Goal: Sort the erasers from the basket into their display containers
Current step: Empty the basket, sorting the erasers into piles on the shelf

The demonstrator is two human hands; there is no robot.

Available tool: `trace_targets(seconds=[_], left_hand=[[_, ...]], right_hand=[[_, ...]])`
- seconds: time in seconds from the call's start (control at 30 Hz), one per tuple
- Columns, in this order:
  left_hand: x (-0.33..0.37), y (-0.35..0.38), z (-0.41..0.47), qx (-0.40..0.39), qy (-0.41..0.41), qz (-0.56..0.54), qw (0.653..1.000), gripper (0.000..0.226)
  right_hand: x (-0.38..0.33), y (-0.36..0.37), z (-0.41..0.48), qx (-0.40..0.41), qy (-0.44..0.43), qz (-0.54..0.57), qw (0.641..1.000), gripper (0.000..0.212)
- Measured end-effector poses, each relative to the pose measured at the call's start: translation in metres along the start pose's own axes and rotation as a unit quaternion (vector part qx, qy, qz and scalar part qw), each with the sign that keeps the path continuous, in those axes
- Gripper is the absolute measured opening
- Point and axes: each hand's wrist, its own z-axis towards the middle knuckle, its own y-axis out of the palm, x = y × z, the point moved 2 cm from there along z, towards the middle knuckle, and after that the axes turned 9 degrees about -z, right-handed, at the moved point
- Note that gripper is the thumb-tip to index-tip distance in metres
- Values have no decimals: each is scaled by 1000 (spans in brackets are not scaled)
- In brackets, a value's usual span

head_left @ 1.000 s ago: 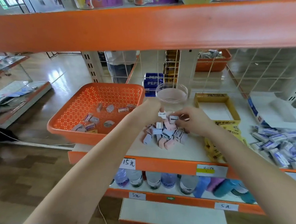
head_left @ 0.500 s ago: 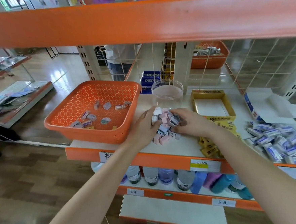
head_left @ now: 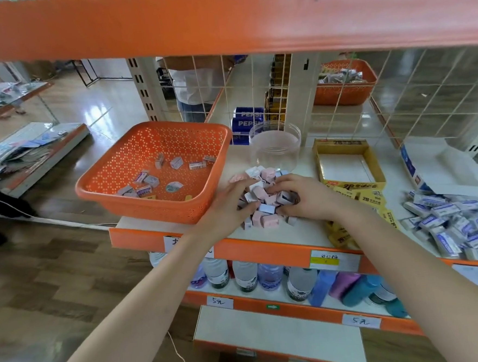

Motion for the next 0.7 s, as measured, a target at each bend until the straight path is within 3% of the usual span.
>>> trace_targets(seconds=[0.23,0.53,0.7], left_hand=[[-7,-4,-4,-61,20,50,997,74],[-2,-3,9,42,4,-5,999,61],[0,10,10,21,4,37,999,65]], right_hand=[[-1,-4,-5,-60,-7,-53,997,71],[0,-1,4,81,57,-20,995,66],[-3,1,0,81,51,-48,994,59]])
